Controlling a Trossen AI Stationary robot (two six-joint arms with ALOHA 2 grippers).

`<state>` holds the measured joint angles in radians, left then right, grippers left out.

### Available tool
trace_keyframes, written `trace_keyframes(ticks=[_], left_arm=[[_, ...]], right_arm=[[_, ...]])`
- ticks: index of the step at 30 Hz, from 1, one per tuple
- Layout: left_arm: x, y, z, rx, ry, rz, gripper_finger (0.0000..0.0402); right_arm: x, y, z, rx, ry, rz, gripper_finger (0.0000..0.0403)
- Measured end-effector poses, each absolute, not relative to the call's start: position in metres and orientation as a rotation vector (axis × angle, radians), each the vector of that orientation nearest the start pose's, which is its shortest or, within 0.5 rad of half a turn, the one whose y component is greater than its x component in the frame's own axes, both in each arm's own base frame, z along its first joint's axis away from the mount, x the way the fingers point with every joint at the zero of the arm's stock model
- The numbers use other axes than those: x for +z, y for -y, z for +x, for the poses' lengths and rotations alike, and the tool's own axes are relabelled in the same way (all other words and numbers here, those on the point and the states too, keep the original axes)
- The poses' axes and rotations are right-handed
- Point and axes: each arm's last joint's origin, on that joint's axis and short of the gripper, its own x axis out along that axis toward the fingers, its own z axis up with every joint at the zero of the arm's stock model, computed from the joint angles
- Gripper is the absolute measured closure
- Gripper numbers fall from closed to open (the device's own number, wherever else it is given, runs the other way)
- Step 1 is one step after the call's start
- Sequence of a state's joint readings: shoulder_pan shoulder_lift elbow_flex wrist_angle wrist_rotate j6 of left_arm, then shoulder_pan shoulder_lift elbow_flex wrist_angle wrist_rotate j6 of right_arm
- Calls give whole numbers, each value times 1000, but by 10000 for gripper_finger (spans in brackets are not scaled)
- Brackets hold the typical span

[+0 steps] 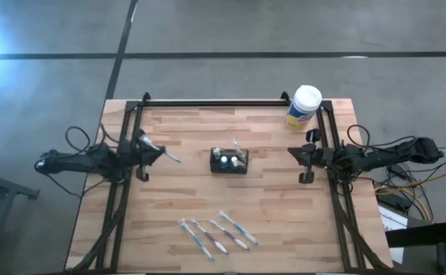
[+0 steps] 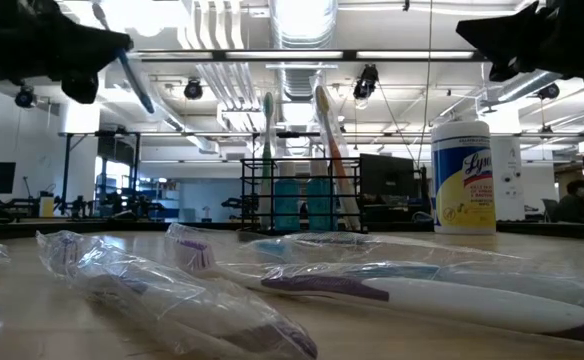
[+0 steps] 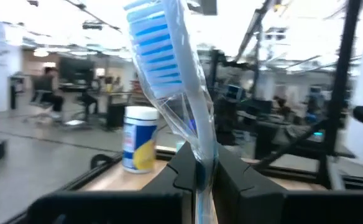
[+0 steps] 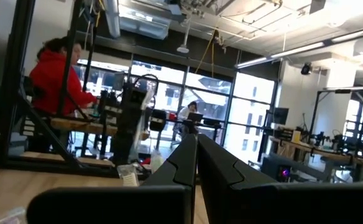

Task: Pick & Place toothbrushing station
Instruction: Put the right blue toothbrush into the wire organizer

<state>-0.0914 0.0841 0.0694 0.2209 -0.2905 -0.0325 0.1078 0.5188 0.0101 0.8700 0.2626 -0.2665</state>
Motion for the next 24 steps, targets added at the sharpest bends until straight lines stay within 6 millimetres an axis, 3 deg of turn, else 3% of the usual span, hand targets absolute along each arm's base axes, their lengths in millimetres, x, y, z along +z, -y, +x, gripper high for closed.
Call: trace_keyframes(ticks=[4,9,17,21,24], left_arm=[[219,1,103,209,191,-82,377],[238,3,126,223,146,-73,377],[258,7,191,291,-2,-73,377],[253,11,225,290,-120,-26,373],[259,12,244,308,-108,-2,375]], right_arm=[[201,-6,124,-199,333,-197,394],[202,-6,123,-200,334,-201,394],[203,-6,123,-202,348,-200,394],[203,-6,123,-202,348,-199,394],[203,-6,123,-201,343,-199,394]])
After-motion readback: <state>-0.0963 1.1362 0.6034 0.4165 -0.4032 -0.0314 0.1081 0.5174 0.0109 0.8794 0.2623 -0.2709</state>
